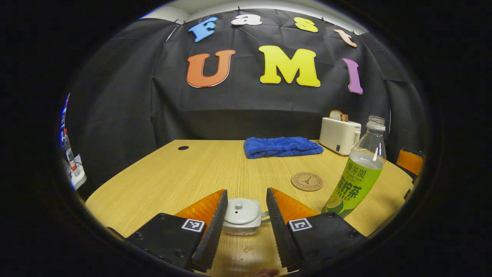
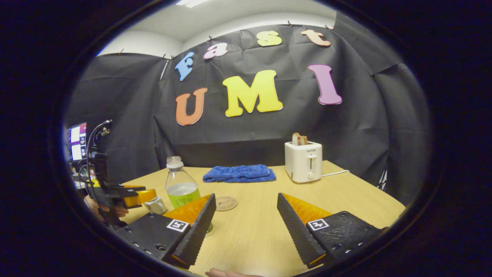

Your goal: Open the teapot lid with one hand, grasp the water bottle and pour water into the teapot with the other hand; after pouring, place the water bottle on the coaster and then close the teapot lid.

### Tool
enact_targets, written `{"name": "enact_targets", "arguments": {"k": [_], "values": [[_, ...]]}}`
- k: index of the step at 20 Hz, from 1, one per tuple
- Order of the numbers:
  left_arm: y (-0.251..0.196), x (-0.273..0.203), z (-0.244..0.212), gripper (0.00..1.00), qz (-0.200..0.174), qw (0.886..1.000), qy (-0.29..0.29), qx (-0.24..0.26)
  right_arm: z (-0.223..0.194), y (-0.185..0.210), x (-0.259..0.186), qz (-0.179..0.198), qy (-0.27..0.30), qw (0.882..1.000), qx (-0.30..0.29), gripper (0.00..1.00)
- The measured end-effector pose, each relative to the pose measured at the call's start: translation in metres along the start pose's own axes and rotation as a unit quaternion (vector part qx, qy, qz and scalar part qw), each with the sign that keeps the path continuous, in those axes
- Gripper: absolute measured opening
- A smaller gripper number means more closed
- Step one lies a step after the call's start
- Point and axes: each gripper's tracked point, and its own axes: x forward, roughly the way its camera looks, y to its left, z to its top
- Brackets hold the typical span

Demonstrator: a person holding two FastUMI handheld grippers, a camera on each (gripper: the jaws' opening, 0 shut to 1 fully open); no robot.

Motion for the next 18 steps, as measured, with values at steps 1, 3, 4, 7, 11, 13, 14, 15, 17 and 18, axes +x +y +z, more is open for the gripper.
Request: {"name": "enact_targets", "arguments": {"k": [1,3,4,7,11,13,14,15,17,18], "values": [[0.003,0.002,-0.001,0.61,0.005,1.000,-0.001,0.000,-0.001,0.001,0.000,0.001,-0.001,1.000,-0.003,0.96],[0.005,0.005,0.001,0.54,0.011,1.000,-0.006,0.005,-0.002,0.001,0.000,0.000,-0.002,1.000,-0.008,0.96],[0.007,0.005,0.000,0.45,0.014,1.000,-0.006,0.007,-0.004,0.001,0.000,0.000,-0.002,1.000,-0.010,0.92],[0.013,0.005,0.002,0.26,0.026,1.000,-0.009,0.015,-0.007,0.003,0.001,0.000,0.002,1.000,-0.009,0.96],[0.013,0.008,0.004,0.06,0.025,0.999,-0.014,0.018,-0.013,0.007,0.005,0.004,0.011,1.000,-0.006,0.96],[0.013,0.007,0.007,0.04,0.026,0.999,-0.011,0.026,-0.015,0.013,0.005,0.012,0.014,1.000,-0.004,0.96],[0.012,0.005,0.014,0.04,0.026,0.999,-0.018,0.028,-0.017,0.014,0.005,0.014,0.015,1.000,-0.005,0.96],[0.011,0.002,0.022,0.04,0.024,0.999,-0.025,0.028,-0.017,0.015,0.005,0.014,0.013,1.000,-0.005,0.93],[0.003,-0.006,0.038,0.03,0.016,0.999,-0.040,0.022,-0.018,0.021,0.005,0.024,0.010,1.000,0.002,0.96],[0.000,-0.010,0.045,0.03,0.012,0.999,-0.044,0.021,-0.019,0.027,0.006,0.033,0.012,0.999,0.006,0.96]]}}
